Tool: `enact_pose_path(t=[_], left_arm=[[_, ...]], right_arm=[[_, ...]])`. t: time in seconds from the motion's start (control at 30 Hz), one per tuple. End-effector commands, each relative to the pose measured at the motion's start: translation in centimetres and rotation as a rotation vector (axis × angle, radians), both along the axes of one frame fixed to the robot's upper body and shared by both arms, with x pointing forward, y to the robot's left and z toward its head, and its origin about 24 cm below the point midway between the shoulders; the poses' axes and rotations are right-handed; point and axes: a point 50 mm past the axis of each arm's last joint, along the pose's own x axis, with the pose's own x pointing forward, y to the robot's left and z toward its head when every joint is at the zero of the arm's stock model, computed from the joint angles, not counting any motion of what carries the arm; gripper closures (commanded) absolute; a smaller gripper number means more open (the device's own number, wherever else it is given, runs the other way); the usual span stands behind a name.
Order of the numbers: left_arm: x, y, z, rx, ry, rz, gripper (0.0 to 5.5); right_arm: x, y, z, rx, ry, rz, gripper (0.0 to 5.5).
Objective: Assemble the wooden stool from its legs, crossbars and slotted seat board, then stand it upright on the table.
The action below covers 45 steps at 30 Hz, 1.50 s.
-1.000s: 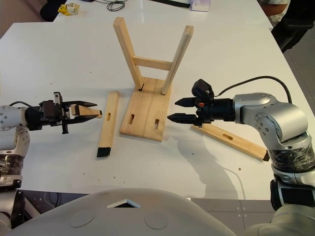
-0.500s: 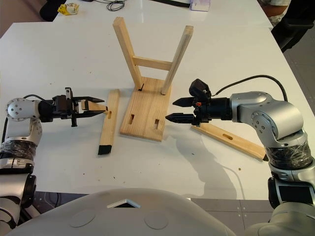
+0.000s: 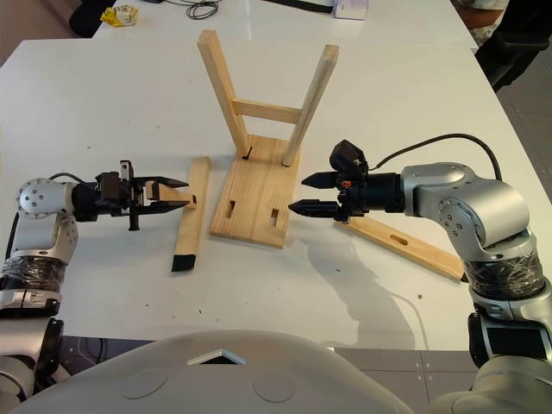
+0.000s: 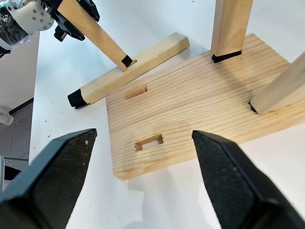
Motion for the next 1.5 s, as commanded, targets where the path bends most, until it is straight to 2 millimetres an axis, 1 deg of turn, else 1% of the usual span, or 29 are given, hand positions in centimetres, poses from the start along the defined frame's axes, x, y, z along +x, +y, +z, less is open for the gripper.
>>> enact_pose_path(t=[0.03, 0.37, 0.53, 1.07, 1.3, 1.5], left_arm=[[-0.5, 0.2, -0.6, 0.025, 0.015, 0.006, 4.19], [0.4, 0.2, 0.9, 0.022, -0.018, -0.002, 4.19], [0.5, 0.4, 1.5, 0.023, -0.027, 0.001, 4.19], [-0.2, 0.9, 0.7, 0.052, -0.006, 0.007, 4.19], [-0.6, 1.4, 0.0, 0.069, 0.017, 0.019, 4.19], [-0.1, 1.2, 0.6, 0.057, -0.004, 0.026, 4.19]], right_arm=[[-0.1, -0.1, 0.0, -0.013, 0.001, 0.006, 1.80], [-0.5, 0.0, -0.2, -0.010, 0.003, -0.001, 1.80], [-0.6, 0.0, -0.2, -0.011, 0.003, -0.002, 1.80], [-0.5, 0.1, -0.1, -0.012, 0.008, 0.006, 1.80], [-0.5, 0.0, -0.1, -0.013, 0.011, 0.008, 1.80], [-0.5, 0.0, 0.0, -0.012, 0.010, 0.008, 1.80]])
